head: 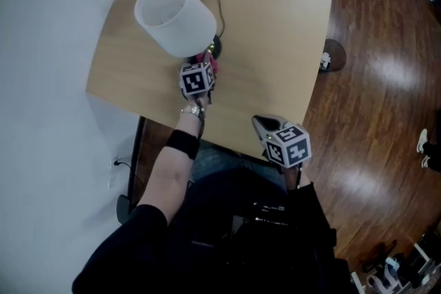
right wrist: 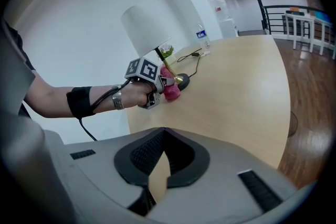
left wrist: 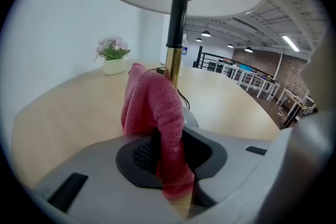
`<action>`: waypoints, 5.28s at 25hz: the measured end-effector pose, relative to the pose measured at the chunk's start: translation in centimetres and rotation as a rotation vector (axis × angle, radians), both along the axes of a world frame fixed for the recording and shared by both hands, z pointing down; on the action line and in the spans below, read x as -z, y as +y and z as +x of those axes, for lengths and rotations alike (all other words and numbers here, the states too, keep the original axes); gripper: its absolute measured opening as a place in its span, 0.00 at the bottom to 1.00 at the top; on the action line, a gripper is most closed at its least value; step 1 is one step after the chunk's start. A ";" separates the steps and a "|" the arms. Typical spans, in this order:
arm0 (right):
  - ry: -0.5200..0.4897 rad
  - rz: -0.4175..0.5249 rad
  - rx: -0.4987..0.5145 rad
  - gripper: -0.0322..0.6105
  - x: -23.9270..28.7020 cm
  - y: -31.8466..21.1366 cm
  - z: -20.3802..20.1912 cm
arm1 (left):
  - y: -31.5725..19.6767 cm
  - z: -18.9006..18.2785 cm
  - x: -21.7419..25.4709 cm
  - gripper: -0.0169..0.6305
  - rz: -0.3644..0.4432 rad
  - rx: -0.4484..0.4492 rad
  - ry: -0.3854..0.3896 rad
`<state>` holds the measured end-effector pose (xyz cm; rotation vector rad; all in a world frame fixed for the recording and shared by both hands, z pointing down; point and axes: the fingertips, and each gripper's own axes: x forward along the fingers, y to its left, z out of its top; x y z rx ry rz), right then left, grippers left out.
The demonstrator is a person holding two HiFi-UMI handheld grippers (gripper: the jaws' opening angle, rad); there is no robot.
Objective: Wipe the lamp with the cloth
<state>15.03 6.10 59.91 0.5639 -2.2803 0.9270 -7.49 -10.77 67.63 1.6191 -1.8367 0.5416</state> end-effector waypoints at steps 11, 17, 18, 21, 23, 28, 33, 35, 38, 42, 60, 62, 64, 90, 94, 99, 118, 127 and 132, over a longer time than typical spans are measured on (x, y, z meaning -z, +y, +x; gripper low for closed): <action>0.030 -0.018 -0.109 0.06 1.2 -1.1 0.6 | -0.5 0.3 3.7 0.18 0.077 0.016 0.015; 0.081 -0.010 -0.079 0.06 1.0 -2.0 0.5 | -1.0 1.2 7.1 0.18 0.134 0.036 0.016; 0.085 -0.008 -0.059 0.06 1.0 -2.3 0.2 | -1.1 1.5 7.5 0.18 0.133 0.041 0.019; 0.101 0.006 0.025 0.06 0.8 -3.6 -1.0 | -0.9 2.2 8.1 0.18 0.103 0.072 0.034; 0.101 0.019 0.091 0.06 0.8 -5.0 -1.9 | -1.0 2.7 8.7 0.18 0.099 0.102 0.039; 0.063 0.019 0.262 0.06 0.3 -8.4 -3.1 | -1.9 2.9 9.1 0.18 0.108 0.234 0.040; 0.008 -0.019 0.358 0.06 -0.3 -11.3 -1.9 | -2.6 2.0 8.8 0.18 0.142 0.416 0.013; -0.001 -0.038 0.396 0.06 -0.9 -11.9 -1.1 | -3.0 1.8 8.4 0.18 0.147 0.471 -0.008; 0.002 -0.066 0.439 0.06 -1.9 -12.7 0.3 | -3.9 2.0 6.4 0.18 0.114 0.516 -0.018; 0.003 -0.085 0.478 0.06 -2.8 -13.8 1.5 | -4.8 2.4 2.8 0.18 0.046 0.548 -0.018; 0.021 -0.054 0.507 0.06 -1.6 -16.2 3.4 | -4.9 2.3 2.7 0.18 0.065 0.625 0.034; 0.014 -0.074 0.529 0.06 -2.0 -16.4 3.5 | -4.8 2.5 3.3 0.18 0.078 0.634 0.018; 0.001 -0.098 0.574 0.06 -2.3 -16.7 3.1 | -4.6 2.7 4.5 0.18 0.105 0.660 -0.006; 0.028 -0.058 1.040 0.06 -1.6 -25.7 1.1 | -8.2 -0.3 7.0 0.18 0.187 1.105 -0.167; 0.034 -0.063 1.038 0.06 -1.9 -26.5 0.9 | -8.5 -0.2 4.0 0.18 0.147 1.104 -0.107; 0.038 -0.055 1.025 0.06 -1.9 -26.8 1.0 | -8.7 0.2 2.1 0.18 0.145 1.092 -0.010; 0.033 -0.056 1.025 0.06 -1.1 -21.1 0.5 | -1.6 0.9 3.9 0.18 0.120 0.907 -0.117; 0.058 -0.042 0.995 0.06 -1.9 -14.8 -1.1 | 2.0 -0.8 6.2 0.18 0.186 0.699 -0.106; 0.048 -0.009 0.875 0.06 -2.3 -11.2 -2.8 | 5.5 1.4 6.5 0.18 0.197 0.563 -0.030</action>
